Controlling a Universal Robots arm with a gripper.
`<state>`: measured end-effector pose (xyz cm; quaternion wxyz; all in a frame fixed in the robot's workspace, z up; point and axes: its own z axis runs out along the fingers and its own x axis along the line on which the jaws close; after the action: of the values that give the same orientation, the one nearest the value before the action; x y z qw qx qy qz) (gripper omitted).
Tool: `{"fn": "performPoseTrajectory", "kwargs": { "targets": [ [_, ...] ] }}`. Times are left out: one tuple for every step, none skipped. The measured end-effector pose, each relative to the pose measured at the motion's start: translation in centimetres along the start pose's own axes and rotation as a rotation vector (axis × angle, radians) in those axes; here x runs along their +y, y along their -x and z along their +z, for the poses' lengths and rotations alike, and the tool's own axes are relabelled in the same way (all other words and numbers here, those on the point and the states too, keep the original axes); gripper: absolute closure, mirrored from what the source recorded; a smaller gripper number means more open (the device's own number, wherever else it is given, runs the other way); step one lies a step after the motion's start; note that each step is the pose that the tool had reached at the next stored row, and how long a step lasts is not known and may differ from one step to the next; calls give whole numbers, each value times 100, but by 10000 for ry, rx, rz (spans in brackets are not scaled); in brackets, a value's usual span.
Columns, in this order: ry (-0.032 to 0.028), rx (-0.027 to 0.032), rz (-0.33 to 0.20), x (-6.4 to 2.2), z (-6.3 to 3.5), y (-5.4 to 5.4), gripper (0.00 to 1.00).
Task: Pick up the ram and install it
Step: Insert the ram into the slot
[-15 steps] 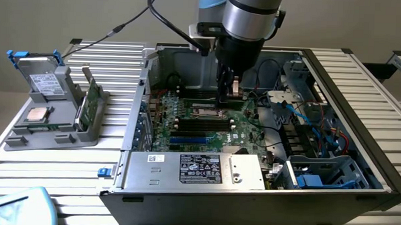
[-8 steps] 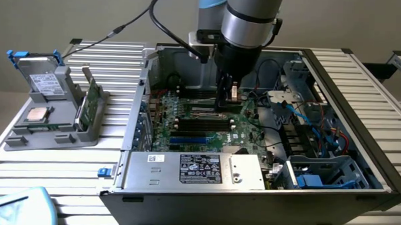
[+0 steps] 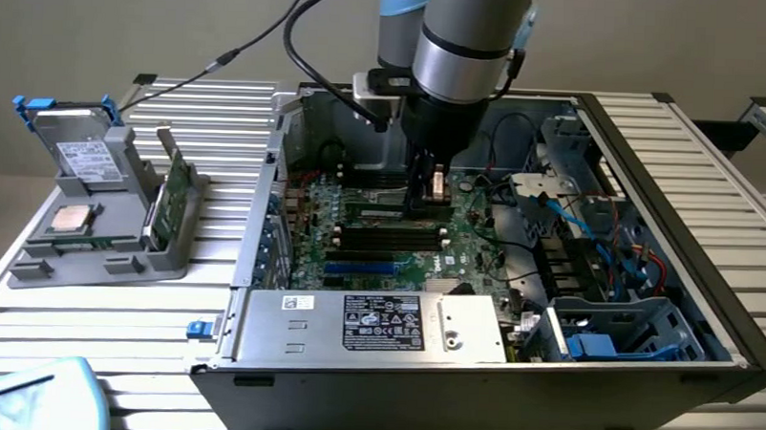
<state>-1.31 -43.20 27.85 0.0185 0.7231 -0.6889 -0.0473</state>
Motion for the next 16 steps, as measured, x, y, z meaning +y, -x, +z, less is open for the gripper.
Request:
{"fn": "performPoseTrajectory", "kwargs": {
  "targets": [
    [1, 2, -20, 1, 15, 12, 86],
    [5, 5, -66, -1, 23, 17, 86],
    [30, 8, -126, -2, 29, 17, 86],
    [49, 16, -190, -1, 33, 19, 86],
    [55, 24, -268, -3, 43, 22, 86],
    [59, 29, -337, -4, 56, 27, 86],
    [64, 35, -400, -5, 70, 31, 86],
    [68, 42, -458, -7, 87, 38, 86],
    [71, 48, -485, -9, 104, 51, 86],
    [72, 49, -504, -12, 122, 66, 86],
    [80, 49, -509, -14, 136, 81, 86],
    [99, 53, -507, -16, 148, 99, 86],
    [112, 57, -506, -18, 161, 121, 86],
    [119, 62, -505, -21, 176, 142, 86],
    [126, 73, -504, -23, 192, 158, 86],
    [134, 89, -499, -25, 204, 166, 86]
  ]
}}
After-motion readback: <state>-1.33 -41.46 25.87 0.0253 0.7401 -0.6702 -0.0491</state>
